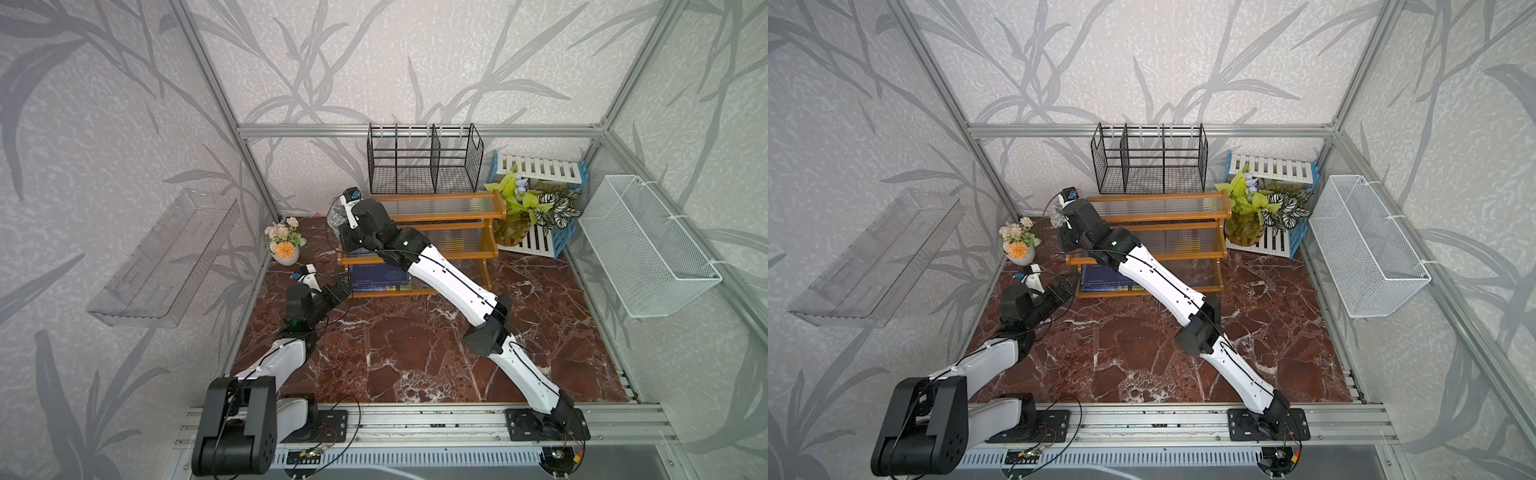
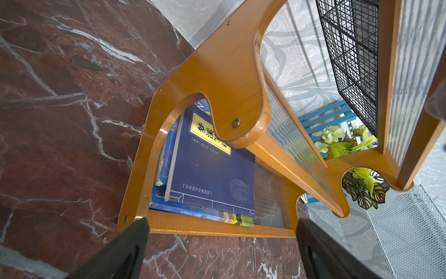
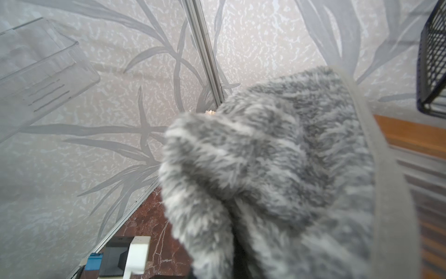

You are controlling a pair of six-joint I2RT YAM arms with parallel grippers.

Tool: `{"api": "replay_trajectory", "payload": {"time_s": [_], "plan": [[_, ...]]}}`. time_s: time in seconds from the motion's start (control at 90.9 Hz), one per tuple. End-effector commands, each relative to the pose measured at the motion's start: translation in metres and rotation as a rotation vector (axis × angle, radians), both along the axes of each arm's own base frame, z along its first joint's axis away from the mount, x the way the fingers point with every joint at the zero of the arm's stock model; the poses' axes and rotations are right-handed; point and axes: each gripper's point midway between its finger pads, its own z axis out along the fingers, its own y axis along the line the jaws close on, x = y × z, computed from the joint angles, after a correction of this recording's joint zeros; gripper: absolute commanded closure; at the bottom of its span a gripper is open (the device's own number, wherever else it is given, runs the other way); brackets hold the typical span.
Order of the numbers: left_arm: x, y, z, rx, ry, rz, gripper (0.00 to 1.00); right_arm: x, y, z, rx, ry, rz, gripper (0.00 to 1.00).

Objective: Wipe the bookshelf clean with a cloth
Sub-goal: Wipe the dust from the shelf.

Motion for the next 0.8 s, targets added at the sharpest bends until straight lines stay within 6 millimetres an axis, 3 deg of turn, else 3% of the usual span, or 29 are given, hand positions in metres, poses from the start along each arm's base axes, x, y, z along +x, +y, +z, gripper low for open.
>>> {"api": "replay_trajectory", "payload": {"time_s": [0.0,0.264,0.44,0.561,0.671,0.792], "plan": [[-0.001,-0.002,0.002,-0.003,-0.016,-0.005,0.00,0.024,-0.033,-0.004,-0.021,0.040,-0.091,1.00],[-0.002,0.000,0.003,0.004,-0.018,0.003,0.00,0.021,-0.067,0.031,-0.034,0.009,-0.140,1.00],[-0.003,0.001,0.005,0.006,-0.020,0.008,0.00,-0.001,-0.065,0.054,0.027,0.013,-0.052,1.00],[-0.003,0.001,0.005,0.007,-0.022,0.010,0.00,-0.004,-0.065,0.070,0.074,0.003,-0.034,1.00],[-0.004,0.001,0.006,0.005,-0.022,0.009,0.00,0.004,-0.063,0.071,0.090,-0.006,-0.056,1.00],[-0.003,0.000,0.005,0.003,-0.020,0.005,0.00,0.022,-0.055,0.060,0.102,-0.001,-0.074,1.00]]}}
